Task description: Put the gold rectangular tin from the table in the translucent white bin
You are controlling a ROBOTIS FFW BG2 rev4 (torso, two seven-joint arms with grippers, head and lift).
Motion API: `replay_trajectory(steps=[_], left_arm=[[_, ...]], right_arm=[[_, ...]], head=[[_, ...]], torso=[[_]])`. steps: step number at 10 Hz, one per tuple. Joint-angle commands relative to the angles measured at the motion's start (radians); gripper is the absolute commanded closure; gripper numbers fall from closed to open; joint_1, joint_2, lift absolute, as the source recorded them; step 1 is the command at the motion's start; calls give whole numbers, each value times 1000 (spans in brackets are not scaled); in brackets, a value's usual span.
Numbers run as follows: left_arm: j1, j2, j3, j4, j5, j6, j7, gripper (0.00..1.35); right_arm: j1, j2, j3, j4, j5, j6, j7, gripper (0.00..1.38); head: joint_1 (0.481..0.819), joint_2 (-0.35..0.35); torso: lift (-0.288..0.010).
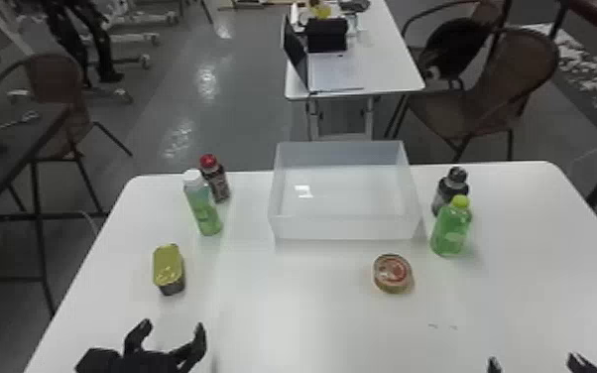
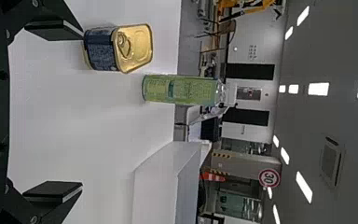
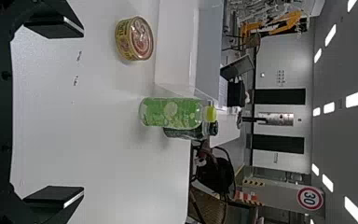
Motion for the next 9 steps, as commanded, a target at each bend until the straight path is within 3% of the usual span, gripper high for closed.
replay_trajectory(steps=[1, 9], left_arm=[[-26, -3, 18, 1, -20, 24, 13, 162], [-238, -3, 27, 173, -118, 119, 59, 162]], right_arm=[[-5, 2, 4, 0, 0, 0, 0, 107], [-40, 25, 2, 30, -5, -20, 22, 107]], head=[[695, 130], [695, 136]], torso=[[-29], [-29]])
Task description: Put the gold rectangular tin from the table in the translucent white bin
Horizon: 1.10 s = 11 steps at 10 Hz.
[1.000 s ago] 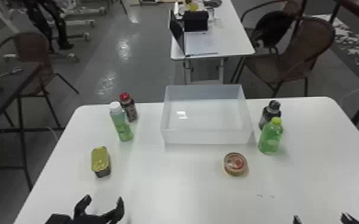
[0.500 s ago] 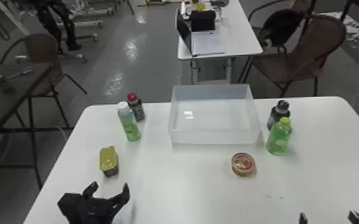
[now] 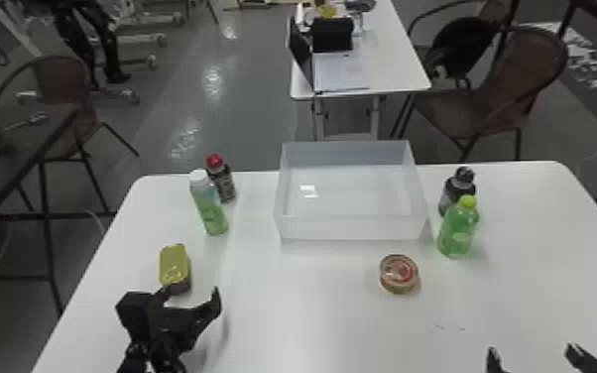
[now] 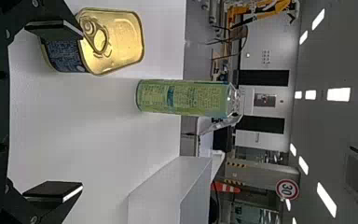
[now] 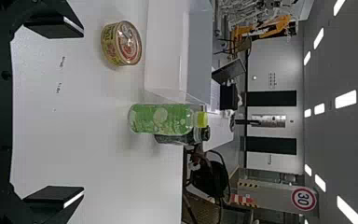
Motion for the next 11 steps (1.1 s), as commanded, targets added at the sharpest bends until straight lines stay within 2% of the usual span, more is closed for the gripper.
replay_trajectory(steps=[1, 2, 3, 7, 11], left_arm=[[-23, -3, -2, 22, -18, 20, 43, 162], [-28, -3, 0, 22, -26, 30, 92, 162], [-37, -3, 9, 32, -40, 37, 112, 162], [-103, -3, 20, 94, -95, 74, 141, 162], [-151, 26, 59, 114, -162, 112, 186, 162]], right_arm=[[-3, 4, 0, 5, -3, -2, 3, 107], [-3, 5, 0, 5, -3, -4, 5, 107], [-3, 8, 0, 8, -5, -4, 8, 107], [-11, 14, -1, 17, -9, -5, 28, 107], [-20, 24, -1, 29, -12, -5, 52, 107]], head=[[695, 139], [695, 143], [695, 154], [695, 179], [695, 206]], torso=[[-29], [-29], [-29], [-29], [-29]])
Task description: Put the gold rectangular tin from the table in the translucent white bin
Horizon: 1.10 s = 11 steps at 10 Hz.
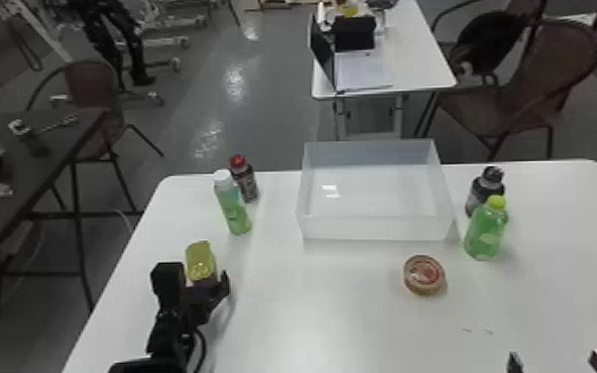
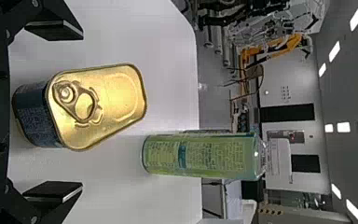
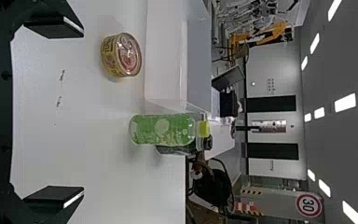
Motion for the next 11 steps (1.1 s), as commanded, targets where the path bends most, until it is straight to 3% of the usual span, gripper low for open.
replay_trajectory(steps=[1, 3, 6, 7, 8, 9, 11], left_arm=[[-15, 16, 13, 13, -9, 14, 1, 162], [-29, 50, -5, 43, 16, 17, 1, 163], [-46, 61, -8, 75, 45, 0, -2, 318], [-55, 71, -16, 89, 46, 0, -15, 516], [-58, 87, -41, 91, 37, 0, -20, 921], [-61, 96, -56, 91, 42, 0, -19, 926], [-64, 82, -61, 88, 31, -12, -19, 927]], right_arm=[[-6, 4, 0, 7, 1, 0, 7, 107], [-9, 9, -2, 14, -2, 0, 19, 107], [-14, 17, -5, 20, -4, 0, 27, 107], [-14, 21, -8, 23, -4, 0, 35, 107], [-16, 27, -15, 24, -1, 0, 44, 107], [-16, 35, -21, 24, 4, 0, 53, 107], [-16, 47, -34, 27, 10, 0, 70, 107]], head=[[695, 222], [695, 242], [695, 255], [695, 257], [695, 256], [695, 254], [695, 245]], torso=[[-29], [-29], [-29], [-29], [-29], [-29], [-29]])
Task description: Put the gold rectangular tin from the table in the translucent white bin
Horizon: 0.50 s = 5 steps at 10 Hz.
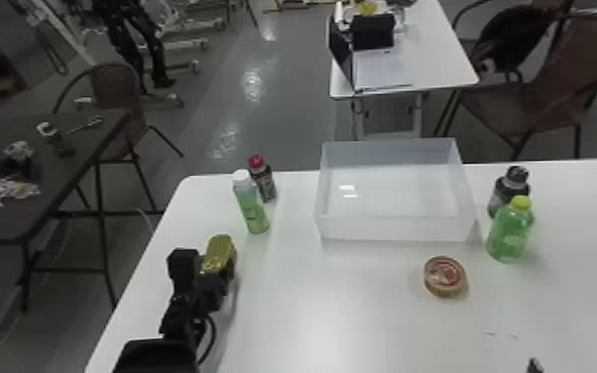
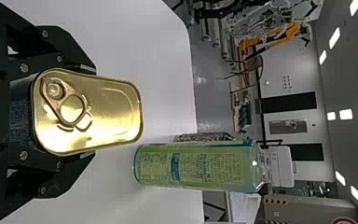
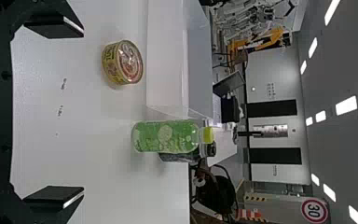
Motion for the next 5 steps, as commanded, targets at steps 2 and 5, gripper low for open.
replay_trajectory(steps=[2, 5], left_arm=[[29, -26, -21, -91, -7, -37, 5, 927], [117, -110, -21, -340, -50, -57, 15, 927]], right_arm=[[-1, 6, -6, 3, 3, 0, 4, 107], [-4, 6, -6, 11, 0, 0, 4, 107]], head=[[695, 229], [695, 194]], torso=[[-29], [-29]])
